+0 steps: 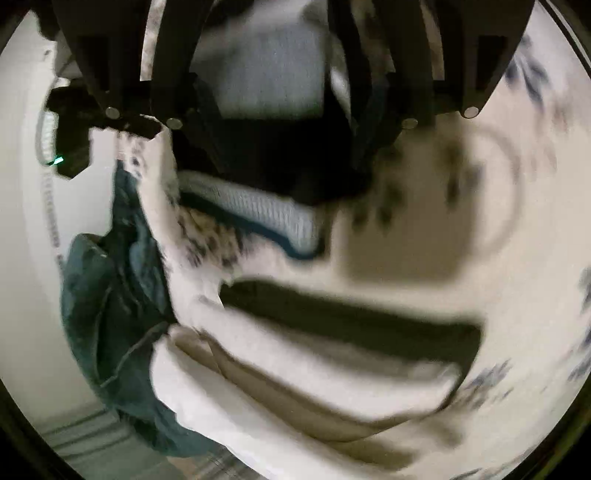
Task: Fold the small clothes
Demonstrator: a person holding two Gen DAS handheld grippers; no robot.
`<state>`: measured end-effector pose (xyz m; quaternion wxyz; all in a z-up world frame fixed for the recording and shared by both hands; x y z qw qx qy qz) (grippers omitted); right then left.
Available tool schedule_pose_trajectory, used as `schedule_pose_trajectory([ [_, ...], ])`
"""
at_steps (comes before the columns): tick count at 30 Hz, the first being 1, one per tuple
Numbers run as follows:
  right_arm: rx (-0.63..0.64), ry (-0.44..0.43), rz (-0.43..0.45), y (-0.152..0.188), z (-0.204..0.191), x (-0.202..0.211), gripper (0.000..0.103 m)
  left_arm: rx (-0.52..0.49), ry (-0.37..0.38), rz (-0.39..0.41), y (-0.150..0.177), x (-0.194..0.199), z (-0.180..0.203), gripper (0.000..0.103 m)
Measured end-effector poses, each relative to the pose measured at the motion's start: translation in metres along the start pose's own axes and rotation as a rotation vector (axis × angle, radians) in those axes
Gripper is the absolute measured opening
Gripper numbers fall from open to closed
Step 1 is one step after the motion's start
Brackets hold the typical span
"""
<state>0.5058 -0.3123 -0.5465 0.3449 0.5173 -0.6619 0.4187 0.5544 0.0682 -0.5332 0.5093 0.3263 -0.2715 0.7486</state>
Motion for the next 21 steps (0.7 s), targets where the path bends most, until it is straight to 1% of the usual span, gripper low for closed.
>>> schedule_pose_trajectory([
  [1,0.000,-0.017,-0.023,0.018,0.001,0.003,0.067,0.027,0.004,-0.015,0.014,0.004,-0.009,0.064],
  [3,-0.048,-0.074,-0.090,0.055,0.008,-0.003,0.067,0.085,0.006,-0.038,0.038,-0.004,-0.028,0.064],
  [4,-0.090,-0.119,-0.109,0.071,0.013,-0.009,0.067,0.126,-0.007,-0.040,0.048,-0.010,-0.040,0.060],
  [5,-0.140,-0.185,-0.112,0.084,0.017,-0.017,0.067,0.159,0.004,-0.031,0.052,-0.012,-0.046,0.037],
  [6,-0.186,-0.250,-0.105,0.093,0.020,-0.025,0.057,0.180,0.033,-0.018,0.057,-0.013,-0.049,0.014],
  [7,-0.229,-0.305,-0.082,0.101,0.022,-0.030,0.038,0.177,0.031,0.003,0.060,-0.011,-0.050,0.010],
  [8,-0.249,-0.347,-0.057,0.106,0.020,-0.034,0.007,0.163,0.017,0.032,0.060,-0.006,-0.049,0.010],
  [9,-0.252,-0.332,-0.041,0.109,0.020,-0.034,0.006,0.155,0.007,0.046,0.061,-0.005,-0.047,0.010],
  [11,-0.245,-0.253,0.017,0.112,0.024,-0.023,0.006,0.163,-0.016,0.039,0.060,-0.008,-0.049,0.010],
  [12,-0.248,-0.236,0.035,0.112,0.027,-0.018,0.006,0.165,-0.030,0.034,0.061,-0.013,-0.048,0.010],
  [13,-0.261,-0.240,0.038,0.110,0.032,-0.016,0.006,0.163,-0.038,0.025,0.061,-0.013,-0.046,0.012],
  [14,-0.270,-0.270,0.014,0.109,0.035,-0.019,0.006,0.164,-0.025,0.014,0.061,-0.010,-0.043,0.016],
  [15,-0.262,-0.285,0.001,0.110,0.033,-0.020,0.007,0.165,-0.008,0.009,0.064,-0.004,-0.039,0.021],
  [16,-0.236,-0.295,-0.007,0.109,0.029,-0.019,0.008,0.150,-0.023,0.012,0.068,0.004,-0.035,0.036],
  [17,-0.199,-0.303,-0.014,0.108,0.030,-0.012,0.012,0.133,-0.016,0.014,0.074,0.009,-0.034,0.054],
  [18,-0.169,-0.299,-0.027,0.110,0.028,-0.006,0.025,0.119,-0.004,0.017,0.081,0.015,-0.032,0.064],
  [19,-0.140,-0.300,-0.041,0.110,0.024,-0.004,0.037,0.109,-0.012,0.020,0.091,0.020,-0.033,0.069],
  [20,-0.115,-0.313,-0.048,0.118,0.023,0.000,0.063,0.106,-0.008,0.011,0.102,0.021,-0.036,0.069],
  [21,-0.102,-0.322,-0.052,0.125,0.023,0.002,0.072,0.106,-0.017,-0.005,0.112,0.018,-0.038,0.069],
])
Point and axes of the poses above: each gripper's, at about its wrist camera, not at the fingertips, and x roughly against the way its jaws point, z to its right, y to its underside, the point moved 4 cm from there along -x, roughly the way its jaws point, and after that the axes turned 14 degrees about x, right-handed, at the moved point
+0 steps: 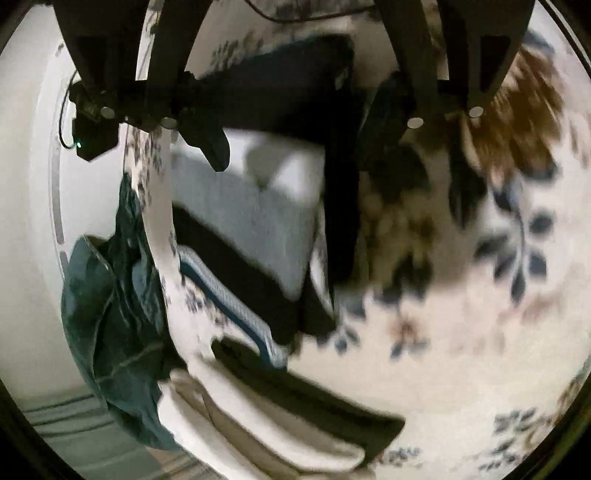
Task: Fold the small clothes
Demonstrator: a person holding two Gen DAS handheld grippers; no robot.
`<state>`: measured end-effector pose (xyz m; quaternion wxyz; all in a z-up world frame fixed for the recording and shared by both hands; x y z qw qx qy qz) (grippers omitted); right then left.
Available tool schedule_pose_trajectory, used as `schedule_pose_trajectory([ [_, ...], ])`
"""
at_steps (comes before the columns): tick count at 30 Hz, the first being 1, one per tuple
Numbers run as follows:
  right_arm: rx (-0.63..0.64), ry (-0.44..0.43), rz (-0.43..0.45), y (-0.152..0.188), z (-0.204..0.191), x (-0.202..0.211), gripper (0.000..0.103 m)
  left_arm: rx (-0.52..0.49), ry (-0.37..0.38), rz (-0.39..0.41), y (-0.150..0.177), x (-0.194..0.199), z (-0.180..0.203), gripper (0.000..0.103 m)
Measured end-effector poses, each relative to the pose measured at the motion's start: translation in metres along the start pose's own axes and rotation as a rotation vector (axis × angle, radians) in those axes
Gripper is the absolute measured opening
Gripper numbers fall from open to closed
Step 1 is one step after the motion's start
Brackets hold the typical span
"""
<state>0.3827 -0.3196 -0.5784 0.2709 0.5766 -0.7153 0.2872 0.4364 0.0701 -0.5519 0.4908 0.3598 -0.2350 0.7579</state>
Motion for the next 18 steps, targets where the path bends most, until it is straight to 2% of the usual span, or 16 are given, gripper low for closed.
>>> schedule_pose_trajectory([
  [1,0.010,-0.014,-0.014,0.008,0.001,-0.001,0.072,-0.005,-0.048,-0.014,0.012,-0.008,-0.006,0.068],
  [3,0.016,-0.027,-0.111,0.028,0.007,-0.019,0.072,-0.026,-0.094,-0.001,0.027,-0.017,-0.010,0.061],
  [4,0.021,-0.036,-0.140,0.036,0.009,-0.027,0.072,-0.038,-0.106,0.013,0.034,-0.020,-0.012,0.027],
  [5,0.038,-0.049,-0.166,0.044,0.008,-0.037,0.068,-0.036,-0.100,0.015,0.039,-0.022,-0.014,0.010],
  [6,0.062,-0.047,-0.171,0.050,0.006,-0.043,0.035,-0.031,-0.109,0.035,0.040,-0.021,-0.017,0.010],
  [7,0.082,-0.024,-0.172,0.054,0.005,-0.047,0.011,-0.024,-0.120,0.061,0.040,-0.019,-0.020,0.009],
  [9,0.105,0.036,-0.189,0.059,0.007,-0.050,0.009,0.056,-0.098,0.068,0.031,-0.017,-0.032,0.009],
  [11,0.095,0.086,-0.142,0.054,0.015,-0.040,0.009,0.065,-0.136,0.094,0.024,-0.014,-0.035,0.009],
  [12,0.081,0.079,-0.148,0.051,0.017,-0.041,0.009,0.071,-0.127,0.084,0.022,-0.012,-0.034,0.010],
  [13,0.071,0.046,-0.177,0.050,0.018,-0.044,0.009,0.089,-0.106,0.078,0.022,-0.005,-0.029,0.012],
  [15,0.079,0.026,-0.184,0.046,0.014,-0.041,0.014,0.093,-0.102,0.091,0.030,0.006,-0.021,0.044],
  [16,0.086,0.018,-0.195,0.044,0.012,-0.038,0.018,0.101,-0.087,0.106,0.038,0.014,-0.016,0.087],
  [17,0.088,0.021,-0.208,0.040,0.009,-0.034,0.036,0.120,-0.064,0.126,0.046,0.018,-0.013,0.101],
  [18,0.081,0.020,-0.201,0.035,0.010,-0.027,0.060,0.153,-0.023,0.145,0.054,0.018,-0.011,0.101],
])
Point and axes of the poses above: each gripper's, at about its wrist camera, not at the fingertips, and x roughly against the way its jaws point, z to its right, y to its underside, the point moved 4 cm from there along -x, roughly the way its jaws point, and after that the axes turned 14 degrees about x, right-handed, at the moved point
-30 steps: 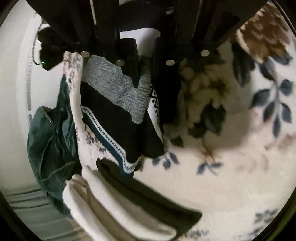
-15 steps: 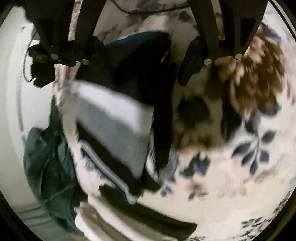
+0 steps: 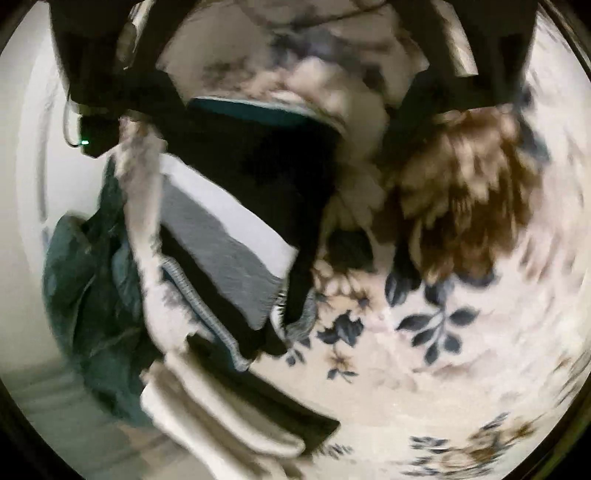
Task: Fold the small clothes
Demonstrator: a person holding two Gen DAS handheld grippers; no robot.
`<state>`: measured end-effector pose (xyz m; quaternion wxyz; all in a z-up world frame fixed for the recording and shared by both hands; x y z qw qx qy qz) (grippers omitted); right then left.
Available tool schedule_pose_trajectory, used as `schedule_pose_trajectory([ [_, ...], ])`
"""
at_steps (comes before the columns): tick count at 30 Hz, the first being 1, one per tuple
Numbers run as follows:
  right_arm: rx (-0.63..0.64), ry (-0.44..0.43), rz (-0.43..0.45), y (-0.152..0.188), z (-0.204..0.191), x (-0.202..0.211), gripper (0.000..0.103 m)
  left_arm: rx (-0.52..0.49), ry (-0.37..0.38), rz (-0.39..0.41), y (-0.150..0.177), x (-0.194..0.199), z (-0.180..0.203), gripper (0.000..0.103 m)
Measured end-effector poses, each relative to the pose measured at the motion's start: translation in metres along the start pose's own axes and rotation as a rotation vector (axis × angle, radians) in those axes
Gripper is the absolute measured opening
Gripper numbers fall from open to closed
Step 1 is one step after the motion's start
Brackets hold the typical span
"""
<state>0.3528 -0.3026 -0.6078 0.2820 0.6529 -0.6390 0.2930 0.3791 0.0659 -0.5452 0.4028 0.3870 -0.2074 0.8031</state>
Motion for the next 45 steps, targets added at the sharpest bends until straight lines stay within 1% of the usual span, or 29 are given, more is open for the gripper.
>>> schedule_pose_trajectory([
  [1,-0.017,-0.030,0.035,-0.005,0.002,0.013,0.070,0.071,0.068,-0.014,0.012,-0.003,-0.005,0.101],
  [2,-0.034,-0.059,0.059,-0.010,0.006,0.021,0.079,0.136,0.111,-0.029,0.021,-0.011,-0.009,0.101],
  [4,-0.076,-0.100,0.102,-0.028,0.016,0.036,0.079,0.247,0.189,-0.054,0.037,-0.033,-0.017,0.101],
  [6,-0.083,-0.106,0.121,-0.048,0.024,0.039,0.079,0.334,0.227,-0.060,0.044,-0.062,-0.023,0.101],
  [9,-0.067,-0.141,0.116,-0.098,0.028,0.022,0.079,0.403,0.284,-0.053,0.045,-0.099,-0.025,0.101],
  [10,-0.058,-0.148,0.112,-0.110,0.026,0.015,0.079,0.411,0.293,-0.051,0.044,-0.110,-0.023,0.101],
  [12,-0.012,-0.171,0.087,-0.146,0.022,0.001,0.079,0.428,0.270,-0.035,0.040,-0.122,-0.022,0.101],
  [14,0.014,-0.154,0.063,-0.173,0.024,-0.012,0.080,0.455,0.274,0.011,0.033,-0.125,-0.021,0.101],
  [15,0.030,-0.169,0.041,-0.183,0.024,-0.019,0.080,0.470,0.284,0.034,0.029,-0.125,-0.019,0.100],
  [16,0.031,-0.182,0.022,-0.192,0.021,-0.028,0.080,0.475,0.301,0.073,0.023,-0.121,-0.017,0.092],
  [17,0.016,-0.195,0.016,-0.198,0.020,-0.037,0.081,0.469,0.294,0.100,0.019,-0.115,-0.017,0.057],
  [18,0.018,-0.208,0.025,-0.202,0.016,-0.042,0.079,0.457,0.295,0.119,0.012,-0.110,-0.016,0.040],
  [19,0.033,-0.200,0.043,-0.205,0.011,-0.044,0.072,0.445,0.302,0.123,0.008,-0.109,-0.014,0.034],
  [20,0.049,-0.201,0.050,-0.203,0.006,-0.046,0.031,0.424,0.284,0.128,0.004,-0.103,-0.012,0.034],
  [21,0.048,-0.205,0.039,-0.198,0.003,-0.050,0.022,0.398,0.264,0.132,-0.002,-0.098,-0.009,0.034],
  [26,-0.028,-0.232,0.133,-0.157,-0.004,-0.029,0.015,0.306,0.228,0.077,-0.043,-0.062,-0.011,0.033],
  [29,-0.082,-0.217,0.161,-0.094,-0.012,-0.012,0.014,0.205,0.192,0.011,-0.067,-0.048,-0.003,0.034],
  [30,-0.099,-0.205,0.155,-0.070,-0.015,-0.011,0.014,0.168,0.172,-0.032,-0.069,-0.047,-0.002,0.035],
  [32,-0.131,-0.173,0.126,-0.013,-0.016,-0.011,0.014,0.115,0.093,-0.129,-0.070,-0.056,-0.005,0.037],
  [33,-0.137,-0.151,0.109,0.009,-0.018,-0.016,0.015,0.092,0.052,-0.158,-0.069,-0.058,-0.005,0.039],
  [34,-0.147,-0.145,0.087,0.029,-0.020,-0.024,0.018,0.058,0.001,-0.161,-0.065,-0.057,-0.007,0.046],
  [35,-0.164,-0.136,0.072,0.037,-0.021,-0.032,0.024,0.011,-0.056,-0.130,-0.060,-0.048,-0.007,0.060],
  [36,-0.178,-0.115,0.058,0.044,-0.017,-0.034,0.035,-0.017,-0.090,-0.100,-0.054,-0.040,-0.008,0.070],
  [37,-0.185,-0.076,0.049,0.050,-0.012,-0.031,0.038,-0.045,-0.134,-0.052,-0.048,-0.028,-0.009,0.087],
  [39,-0.182,-0.039,0.071,0.053,-0.006,-0.018,0.050,-0.073,-0.203,0.043,-0.031,-0.001,-0.019,0.090],
  [42,-0.141,0.037,0.131,0.041,-0.006,0.016,0.058,-0.054,-0.333,0.163,-0.002,0.024,-0.060,0.091],
  [43,-0.106,0.070,0.151,0.029,-0.007,0.029,0.063,-0.025,-0.389,0.190,0.010,0.027,-0.085,0.096],
  [44,-0.078,0.092,0.168,0.017,-0.010,0.037,0.071,0.001,-0.428,0.194,0.019,0.023,-0.102,0.100],
  [45,-0.044,0.110,0.184,0.003,-0.012,0.042,0.074,0.036,-0.470,0.188,0.029,0.016,-0.123,0.100],
])
Point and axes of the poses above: each gripper's, at about its wrist camera, not at the fingertips, and x roughly against the way its jaws point, z to its right, y to its underside, the point moved 4 cm from there along -x, roughly the way its jaws point, and after that the axes turned 14 degrees about x, right-handed, at the moved point
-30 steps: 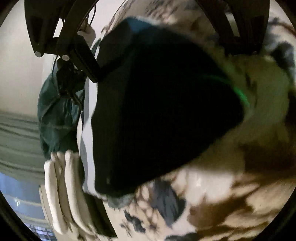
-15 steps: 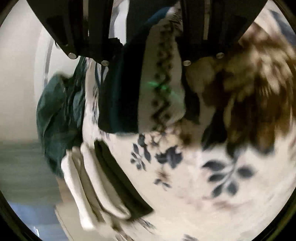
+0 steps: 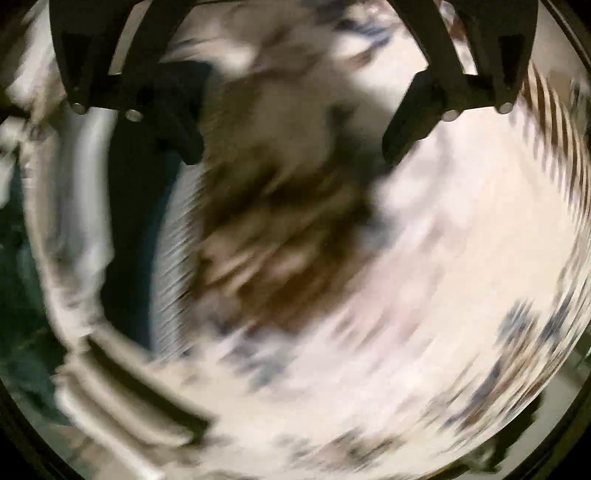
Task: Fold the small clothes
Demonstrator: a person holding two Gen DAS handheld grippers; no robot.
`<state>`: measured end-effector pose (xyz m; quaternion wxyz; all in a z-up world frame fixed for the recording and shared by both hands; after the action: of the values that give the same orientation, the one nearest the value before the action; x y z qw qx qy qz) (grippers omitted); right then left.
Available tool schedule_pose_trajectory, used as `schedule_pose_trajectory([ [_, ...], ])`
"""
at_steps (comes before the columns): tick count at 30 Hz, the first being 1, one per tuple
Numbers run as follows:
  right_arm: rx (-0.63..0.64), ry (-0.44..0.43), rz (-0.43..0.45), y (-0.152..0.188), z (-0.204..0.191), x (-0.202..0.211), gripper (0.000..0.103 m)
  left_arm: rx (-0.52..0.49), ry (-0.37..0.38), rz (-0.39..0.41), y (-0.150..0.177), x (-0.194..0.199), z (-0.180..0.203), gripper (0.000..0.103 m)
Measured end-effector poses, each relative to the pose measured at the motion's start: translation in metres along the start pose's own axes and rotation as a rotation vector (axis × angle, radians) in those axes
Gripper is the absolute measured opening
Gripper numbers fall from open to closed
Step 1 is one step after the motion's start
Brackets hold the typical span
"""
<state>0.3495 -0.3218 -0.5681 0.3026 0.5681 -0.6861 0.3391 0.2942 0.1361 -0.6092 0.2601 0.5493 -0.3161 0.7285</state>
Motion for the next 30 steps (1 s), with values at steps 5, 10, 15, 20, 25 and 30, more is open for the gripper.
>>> schedule_pose_trajectory([
  [5,0.189,0.061,0.022,-0.099,-0.031,-0.036,0.074,0.075,-0.026,0.008,0.019,-0.044,-0.034,0.103],
  [10,0.303,0.048,-0.050,-0.158,-0.060,-0.092,0.049,0.075,-0.127,-0.009,0.010,-0.060,-0.023,0.103],
  [15,0.385,0.189,0.069,-0.172,-0.082,-0.065,0.003,0.099,-0.112,0.095,-0.028,-0.010,-0.003,0.101],
  [20,0.360,0.221,0.118,-0.185,-0.073,-0.047,0.003,0.079,0.145,0.112,-0.078,0.015,0.066,0.101],
  [25,0.369,0.246,0.094,-0.185,-0.072,-0.066,0.003,-0.001,0.226,-0.023,-0.112,-0.043,0.149,0.080],
  [30,0.350,0.226,0.108,-0.187,-0.072,-0.064,0.003,-0.017,0.290,-0.015,-0.131,-0.061,0.179,0.021],
])
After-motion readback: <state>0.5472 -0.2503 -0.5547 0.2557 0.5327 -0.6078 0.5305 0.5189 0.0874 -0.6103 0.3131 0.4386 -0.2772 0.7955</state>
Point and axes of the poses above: each gripper's, at about its wrist camera, not at the fingertips, and x roughly against the way its jaws point, z to its right, y to its underside, the point moved 4 cm from there along -x, roughly the way its jaws point, and after that the axes turned 14 degrees about x, right-handed, at the moved point
